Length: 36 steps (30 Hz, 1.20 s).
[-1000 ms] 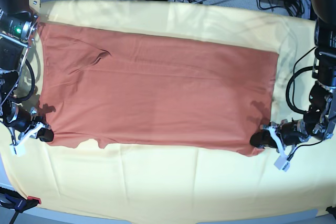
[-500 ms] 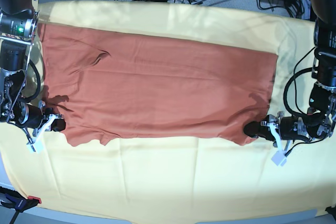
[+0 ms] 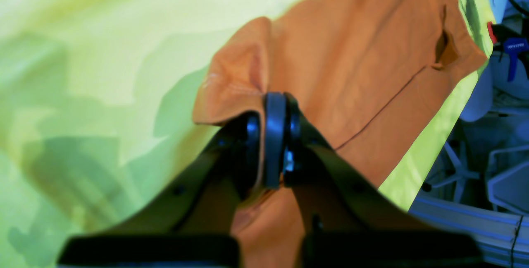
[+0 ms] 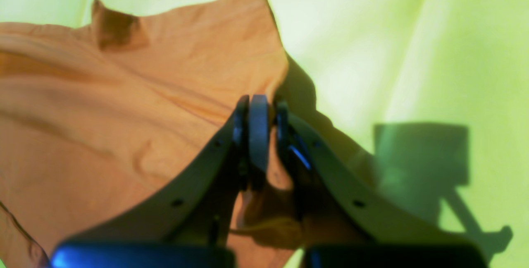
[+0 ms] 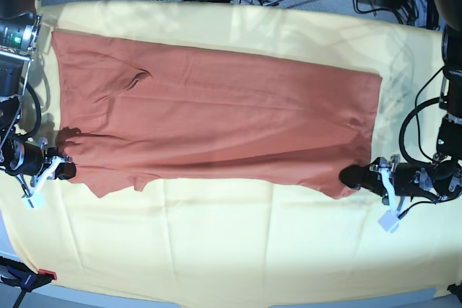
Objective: Fold the T-shirt properly
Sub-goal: 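Hold the hem corners and pull them apart to stretch the shirt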
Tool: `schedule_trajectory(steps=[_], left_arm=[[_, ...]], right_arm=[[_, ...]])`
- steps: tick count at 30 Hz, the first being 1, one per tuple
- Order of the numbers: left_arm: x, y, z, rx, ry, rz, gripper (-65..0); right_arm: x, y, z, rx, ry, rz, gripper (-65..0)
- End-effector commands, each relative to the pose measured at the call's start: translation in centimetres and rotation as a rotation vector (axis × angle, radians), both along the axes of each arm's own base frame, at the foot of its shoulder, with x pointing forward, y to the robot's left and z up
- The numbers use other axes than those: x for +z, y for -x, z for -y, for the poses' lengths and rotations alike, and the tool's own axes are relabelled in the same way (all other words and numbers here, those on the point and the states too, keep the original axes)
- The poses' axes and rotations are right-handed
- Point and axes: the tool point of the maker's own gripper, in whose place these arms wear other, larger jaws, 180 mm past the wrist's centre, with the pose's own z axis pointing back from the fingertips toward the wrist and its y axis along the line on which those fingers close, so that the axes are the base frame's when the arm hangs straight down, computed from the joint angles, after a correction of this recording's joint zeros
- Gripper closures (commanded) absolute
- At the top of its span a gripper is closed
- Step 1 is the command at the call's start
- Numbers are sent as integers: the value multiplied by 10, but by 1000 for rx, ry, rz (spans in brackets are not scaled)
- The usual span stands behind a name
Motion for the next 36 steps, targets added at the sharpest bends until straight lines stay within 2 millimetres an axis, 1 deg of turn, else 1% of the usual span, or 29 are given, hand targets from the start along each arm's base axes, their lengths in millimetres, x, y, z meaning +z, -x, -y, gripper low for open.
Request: schedule_trajectory(steps=[1, 7, 11, 17, 20, 22, 30, 36], left_arm=[[25, -11, -5, 11, 21, 65, 0], [30, -9, -21, 39, 15, 69, 0], [35, -10, -26, 43, 4, 80, 0], [57, -16, -34, 41, -19, 134, 0], [63, -18, -39, 48, -28, 147, 0], [62, -17, -40, 45, -36, 140, 0], [47, -7, -41, 35, -50, 94, 0], [48, -9, -40, 44, -36, 107, 0]], right_arm=[[27, -12, 13, -12, 12, 72, 0], [27, -12, 12, -11, 11, 71, 0], [27, -12, 11, -11, 9, 72, 0], [31, -15, 5, -12, -34, 92, 0], [31, -15, 4, -11, -35, 92, 0], [31, -16, 4, -12, -36, 95, 0], [38, -23, 5, -26, -44, 147, 0], [39, -30, 19, -67, 36, 188, 0]])
